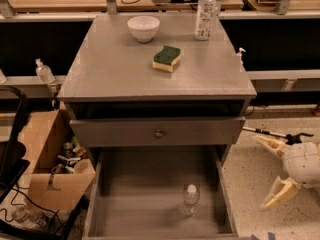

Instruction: Pick water bottle from middle drawer and place on counter

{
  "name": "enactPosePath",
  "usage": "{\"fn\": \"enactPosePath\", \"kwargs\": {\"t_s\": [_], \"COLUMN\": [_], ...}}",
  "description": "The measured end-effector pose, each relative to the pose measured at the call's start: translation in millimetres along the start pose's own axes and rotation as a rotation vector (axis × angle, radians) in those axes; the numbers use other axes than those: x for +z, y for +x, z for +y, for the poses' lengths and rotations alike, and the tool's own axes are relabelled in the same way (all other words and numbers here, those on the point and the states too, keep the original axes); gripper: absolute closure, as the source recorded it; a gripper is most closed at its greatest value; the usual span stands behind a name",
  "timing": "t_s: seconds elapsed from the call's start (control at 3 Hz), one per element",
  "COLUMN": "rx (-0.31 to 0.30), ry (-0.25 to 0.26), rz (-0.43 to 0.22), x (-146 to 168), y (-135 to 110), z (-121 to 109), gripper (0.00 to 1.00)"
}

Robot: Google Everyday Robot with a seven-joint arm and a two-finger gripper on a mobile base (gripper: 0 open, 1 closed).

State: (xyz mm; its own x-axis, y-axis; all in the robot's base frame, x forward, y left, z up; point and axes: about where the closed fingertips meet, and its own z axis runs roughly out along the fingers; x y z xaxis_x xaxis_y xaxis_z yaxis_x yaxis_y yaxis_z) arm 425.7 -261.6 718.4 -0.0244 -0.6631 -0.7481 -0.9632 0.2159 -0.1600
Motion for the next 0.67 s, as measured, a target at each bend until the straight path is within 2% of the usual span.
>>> {"fn": "enactPosePath", "kwargs": {"t_s": [0.33, 0.67], "rx": [0.004, 0.020], "ry": [-0.002, -0.023], "rz": [-0.006, -0.087], "x": [8, 53], "y": [2, 29], "z": [0, 5], "gripper": [0.00, 0.00]}}
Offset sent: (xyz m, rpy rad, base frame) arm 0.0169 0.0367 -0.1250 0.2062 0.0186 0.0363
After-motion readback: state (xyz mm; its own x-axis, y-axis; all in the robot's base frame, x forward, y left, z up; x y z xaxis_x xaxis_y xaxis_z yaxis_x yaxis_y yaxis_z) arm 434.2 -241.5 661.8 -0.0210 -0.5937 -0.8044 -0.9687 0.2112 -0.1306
